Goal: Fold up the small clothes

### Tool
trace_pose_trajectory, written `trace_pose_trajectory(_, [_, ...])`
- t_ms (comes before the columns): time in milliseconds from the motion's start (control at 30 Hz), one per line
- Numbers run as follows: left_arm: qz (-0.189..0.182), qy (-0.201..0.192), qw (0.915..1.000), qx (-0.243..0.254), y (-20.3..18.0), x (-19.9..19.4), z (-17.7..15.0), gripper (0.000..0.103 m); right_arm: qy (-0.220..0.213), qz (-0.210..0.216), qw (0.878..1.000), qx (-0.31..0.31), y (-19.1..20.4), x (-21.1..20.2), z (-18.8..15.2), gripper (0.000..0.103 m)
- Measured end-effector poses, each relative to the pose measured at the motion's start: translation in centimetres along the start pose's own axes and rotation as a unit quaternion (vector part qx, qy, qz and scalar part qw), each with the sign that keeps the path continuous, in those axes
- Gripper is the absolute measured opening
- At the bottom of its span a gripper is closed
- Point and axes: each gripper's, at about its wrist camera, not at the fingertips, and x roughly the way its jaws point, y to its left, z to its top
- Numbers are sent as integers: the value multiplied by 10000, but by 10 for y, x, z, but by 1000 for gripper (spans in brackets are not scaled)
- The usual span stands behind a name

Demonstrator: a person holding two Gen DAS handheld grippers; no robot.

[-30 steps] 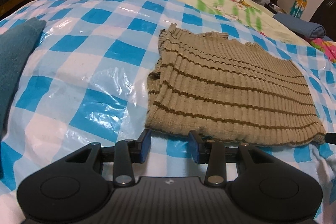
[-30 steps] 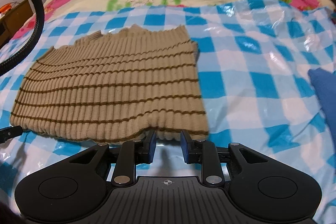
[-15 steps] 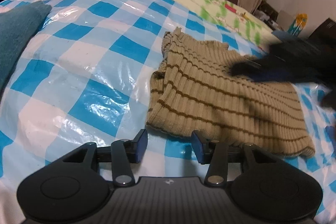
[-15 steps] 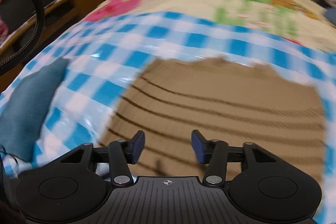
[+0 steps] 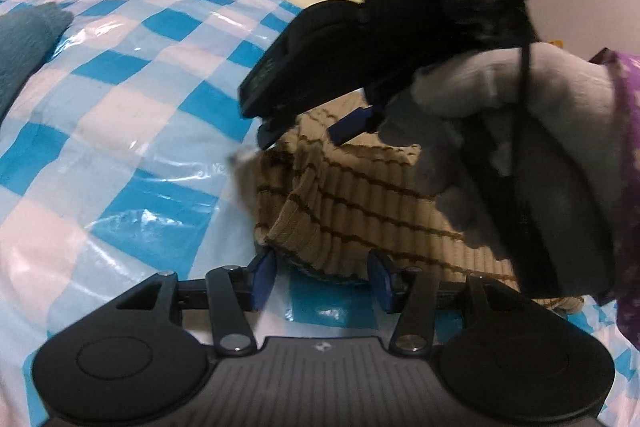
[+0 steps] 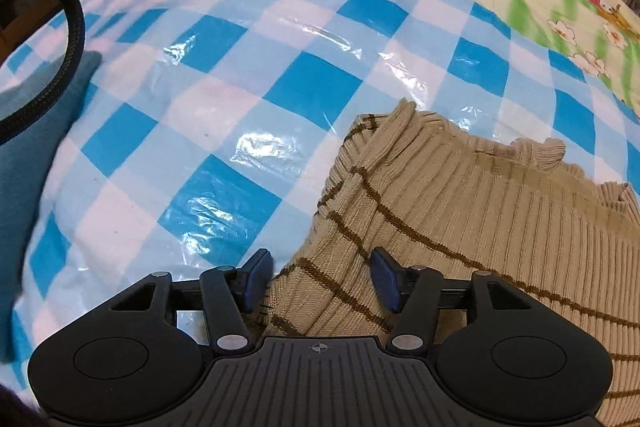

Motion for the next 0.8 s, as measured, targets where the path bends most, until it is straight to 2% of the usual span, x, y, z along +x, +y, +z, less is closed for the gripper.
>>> trace_pose_trajectory(100, [-50, 39, 10000, -25, -1, 5, 2, 53, 102, 48, 9999, 75, -6, 3, 3, 51])
trace_pose_trajectory(200, [-57, -36, 10000, -34, -5, 3, 3, 53, 168, 26, 9997, 201, -14, 2, 8, 34])
trace_pose_trajectory(333, [10, -239, 9997, 57, -11, -5, 3, 42, 55, 180, 9996, 201, -21, -7, 5, 23])
trace_pose_trajectory(367, [33, -252, 9996, 90, -13, -5, 4, 41, 20, 248, 9993, 262, -24, -9, 4, 22])
trace_pose_trajectory(433, [72, -286, 9994, 171, -19, -7, 5, 31, -95, 427, 9980, 447, -33, -19, 4, 21])
trace_pose_trajectory(533, [1, -416, 9985, 366, -35, -12, 9, 26, -331, 733, 9942, 714, -53, -41, 3, 20])
trace_pose_trajectory(667, [-324, -590, 9949, 746, -72, -23, 15, 25, -766, 1043, 9850, 1141, -98, -86, -8, 20])
trace_pose_trajectory(800, [-881, -727, 9852, 1275, -124, -31, 20, 25, -1242, 1206, 9714, 1625, -158, -137, -34, 20])
